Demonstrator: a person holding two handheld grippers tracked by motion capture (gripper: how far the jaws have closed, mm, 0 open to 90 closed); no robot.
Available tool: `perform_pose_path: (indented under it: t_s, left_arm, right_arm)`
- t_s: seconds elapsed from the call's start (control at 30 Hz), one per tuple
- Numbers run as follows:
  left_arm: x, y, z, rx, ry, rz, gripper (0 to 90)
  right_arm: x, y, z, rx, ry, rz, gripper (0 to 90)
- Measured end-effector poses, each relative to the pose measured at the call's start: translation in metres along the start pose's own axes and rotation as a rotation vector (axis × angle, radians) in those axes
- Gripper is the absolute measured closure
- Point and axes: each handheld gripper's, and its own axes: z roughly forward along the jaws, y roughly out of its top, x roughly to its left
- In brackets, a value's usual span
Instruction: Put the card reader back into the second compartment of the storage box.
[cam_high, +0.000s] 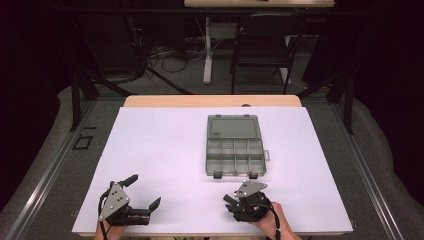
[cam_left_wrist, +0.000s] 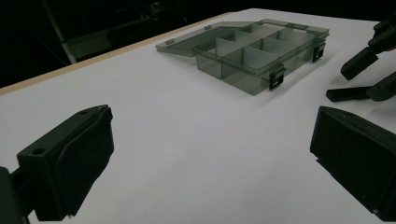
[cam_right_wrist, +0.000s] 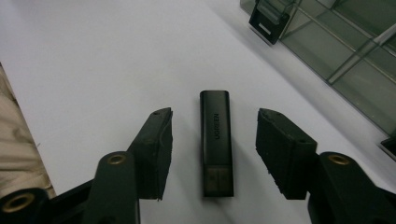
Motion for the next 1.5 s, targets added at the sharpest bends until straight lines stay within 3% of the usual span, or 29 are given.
perform_pose_path:
  t_s: [0.37,0.73,1.13,1.5]
  left_arm:
    - [0.0,0.0,0.0,0.006,-0.001,0.002,0.0]
    - [0.0,0.0,0.0,0.009,-0.001,0.002,0.0]
    - [0.0,0.0,0.001,0.009,-0.001,0.003,0.0]
    - [0.0,0.0,0.0,0.007,-0.002,0.001,0.0]
  right_arm:
    - [-0.001,-0.002,0.006,0.01,-0.01,0.018,63.9]
    - [-0.001,-0.002,0.007,0.015,0.008,0.015,72.3]
    - [-0.001,-0.002,0.003,0.011,0.003,0.002,73.3]
    - [-0.002,0.002,-0.006,-0.024,-0.007,-0.013,73.5]
